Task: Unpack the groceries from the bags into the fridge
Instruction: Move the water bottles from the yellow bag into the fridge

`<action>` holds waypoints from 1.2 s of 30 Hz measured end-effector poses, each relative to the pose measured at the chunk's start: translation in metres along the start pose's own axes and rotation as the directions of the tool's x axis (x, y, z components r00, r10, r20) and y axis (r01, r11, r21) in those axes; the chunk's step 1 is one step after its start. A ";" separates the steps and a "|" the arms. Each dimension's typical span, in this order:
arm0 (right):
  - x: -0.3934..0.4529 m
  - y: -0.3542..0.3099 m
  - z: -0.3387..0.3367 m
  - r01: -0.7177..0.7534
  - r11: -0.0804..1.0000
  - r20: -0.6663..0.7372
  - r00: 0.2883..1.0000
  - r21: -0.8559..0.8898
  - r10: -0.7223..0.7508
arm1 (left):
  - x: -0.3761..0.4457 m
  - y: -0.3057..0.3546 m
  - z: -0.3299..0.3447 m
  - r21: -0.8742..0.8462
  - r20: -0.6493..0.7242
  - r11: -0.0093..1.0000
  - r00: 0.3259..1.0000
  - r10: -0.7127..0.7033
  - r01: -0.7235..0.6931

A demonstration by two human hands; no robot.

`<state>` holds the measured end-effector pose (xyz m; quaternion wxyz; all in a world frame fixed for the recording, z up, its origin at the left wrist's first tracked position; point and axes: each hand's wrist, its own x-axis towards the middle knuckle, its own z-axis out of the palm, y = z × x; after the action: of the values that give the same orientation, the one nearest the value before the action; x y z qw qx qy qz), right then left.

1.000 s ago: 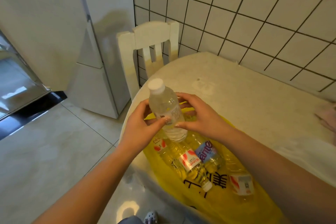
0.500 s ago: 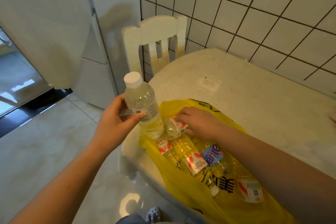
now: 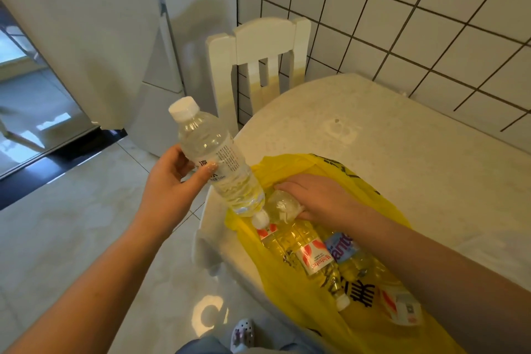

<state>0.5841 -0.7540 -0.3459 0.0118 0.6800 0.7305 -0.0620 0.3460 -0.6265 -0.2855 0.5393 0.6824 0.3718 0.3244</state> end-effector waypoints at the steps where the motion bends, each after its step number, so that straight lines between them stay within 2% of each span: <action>1: -0.007 0.000 -0.005 -0.022 0.998 -0.027 0.999 0.062 0.023 | -0.002 0.004 -0.001 -0.013 -0.006 1.000 1.000 0.000 0.000; 4: -0.028 -0.004 -0.028 -0.129 0.951 -0.091 0.983 0.281 0.160 | -0.011 0.017 -0.004 -0.007 -0.024 1.000 0.999 0.027 -0.027; 6: -0.038 -0.008 -0.049 -0.158 0.868 -0.149 0.955 0.471 0.255 | -0.019 0.024 -0.004 0.009 -0.036 0.999 0.998 0.044 -0.044; 8: -0.044 -0.017 -0.070 -0.132 0.730 -0.205 0.913 0.671 0.354 | -0.029 0.031 -0.007 0.038 -0.061 0.998 0.997 0.051 -0.049; 11: -0.043 -0.035 -0.095 -0.041 0.608 -0.244 0.893 0.793 0.378 | -0.044 0.038 -0.016 0.069 -0.125 0.996 0.990 0.070 -0.062; 18: 0.001 -0.104 -0.129 0.129 0.521 -0.282 0.932 0.844 0.226 | -0.082 0.040 -0.069 0.115 -0.331 0.993 0.941 0.069 -0.032; 26: 0.109 -0.218 -0.141 0.282 0.449 -0.332 0.942 0.848 0.036 | -0.104 0.016 -0.197 0.156 -0.512 0.988 0.855 0.081 0.000; 31: 0.204 -0.303 -0.147 0.345 0.358 -0.360 0.933 0.867 -0.026 | -0.084 0.000 -0.314 0.216 -0.531 0.976 0.838 0.123 -0.006; 36: 0.305 -0.375 -0.159 0.380 0.302 -0.403 0.915 0.874 0.015 | -0.039 -0.004 -0.432 0.271 -0.518 0.961 0.834 0.190 -0.050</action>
<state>0.1988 -0.4601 -0.1914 -0.5162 0.4691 0.6209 -0.3577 -0.0391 -0.4456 -0.2009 0.3025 0.6474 0.5016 0.4876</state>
